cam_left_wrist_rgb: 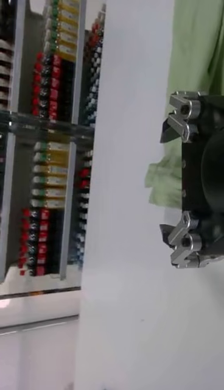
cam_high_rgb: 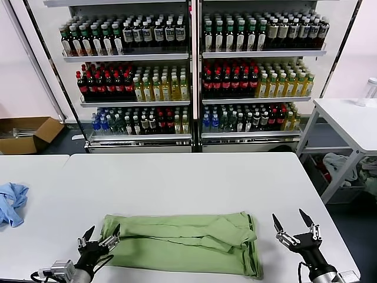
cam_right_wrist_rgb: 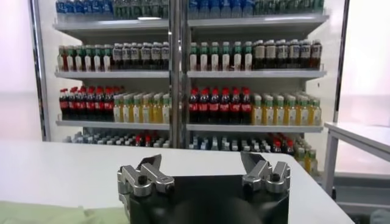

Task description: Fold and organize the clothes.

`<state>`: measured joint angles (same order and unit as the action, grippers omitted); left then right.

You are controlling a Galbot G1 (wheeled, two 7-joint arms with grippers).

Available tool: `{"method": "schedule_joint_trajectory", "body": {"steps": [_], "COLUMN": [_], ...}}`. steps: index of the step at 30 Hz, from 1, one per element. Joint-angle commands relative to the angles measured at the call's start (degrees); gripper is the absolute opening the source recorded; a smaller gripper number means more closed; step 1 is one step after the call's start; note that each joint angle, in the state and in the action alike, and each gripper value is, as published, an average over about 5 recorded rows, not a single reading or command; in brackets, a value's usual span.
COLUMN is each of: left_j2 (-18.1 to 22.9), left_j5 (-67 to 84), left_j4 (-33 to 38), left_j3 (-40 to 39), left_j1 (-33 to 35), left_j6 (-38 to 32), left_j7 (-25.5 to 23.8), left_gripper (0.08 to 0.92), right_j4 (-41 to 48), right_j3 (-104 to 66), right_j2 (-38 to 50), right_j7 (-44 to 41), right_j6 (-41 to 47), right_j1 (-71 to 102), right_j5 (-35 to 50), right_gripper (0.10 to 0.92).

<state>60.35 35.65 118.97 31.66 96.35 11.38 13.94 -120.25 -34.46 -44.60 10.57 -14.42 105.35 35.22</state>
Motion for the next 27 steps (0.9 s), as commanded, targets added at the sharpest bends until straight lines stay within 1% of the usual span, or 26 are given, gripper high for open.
{"method": "schedule_joint_trajectory", "body": {"steps": [1, 8, 11, 14, 19, 21, 27], "left_j2": [1.9, 2.3, 2.7, 3.0, 3.2, 3.2, 2.6], "left_j5": [3.2, 3.5, 3.4, 3.4, 2.8, 1.8, 1.1], "left_j4": [-4.1, -5.0, -5.4, -5.8, -5.1, -4.3, -1.3], "left_j3": [-0.8, -1.4, -1.9, -2.3, -2.7, -2.8, -2.2], "left_j1": [-2.5, -2.6, -2.6, -2.6, -2.4, -2.4, -2.2], "left_j6": [0.7, 0.7, 0.7, 0.5, -0.2, 0.3, 1.1], "left_j7": [-0.8, -0.6, -0.5, -0.6, -0.9, 0.0, 5.1], "left_gripper": [0.823, 0.822, 0.801, 0.733, 0.586, 0.526, 0.352], "right_j4": [0.4, 0.3, 0.3, 0.2, 0.3, 0.2, 0.1], "right_j3": [-1.2, -1.0, -0.7, -0.5, -0.2, 0.1, 0.6], "right_j2": [0.1, 0.0, 0.1, 0.1, 0.1, 0.0, 0.0], "right_j7": [-1.9, -2.0, -2.0, -2.0, -1.9, -1.6, -0.9], "right_j6": [-1.4, -1.4, -1.3, -1.2, -1.2, -1.2, -1.0], "right_j1": [0.4, 0.2, -0.3, -0.7, -1.1, -1.5, -2.2], "right_j5": [1.3, 1.2, 1.2, 1.2, 1.2, 1.1, 1.0], "right_gripper": [0.823, 0.823, 0.823, 0.823, 0.823, 0.823, 0.823]}}
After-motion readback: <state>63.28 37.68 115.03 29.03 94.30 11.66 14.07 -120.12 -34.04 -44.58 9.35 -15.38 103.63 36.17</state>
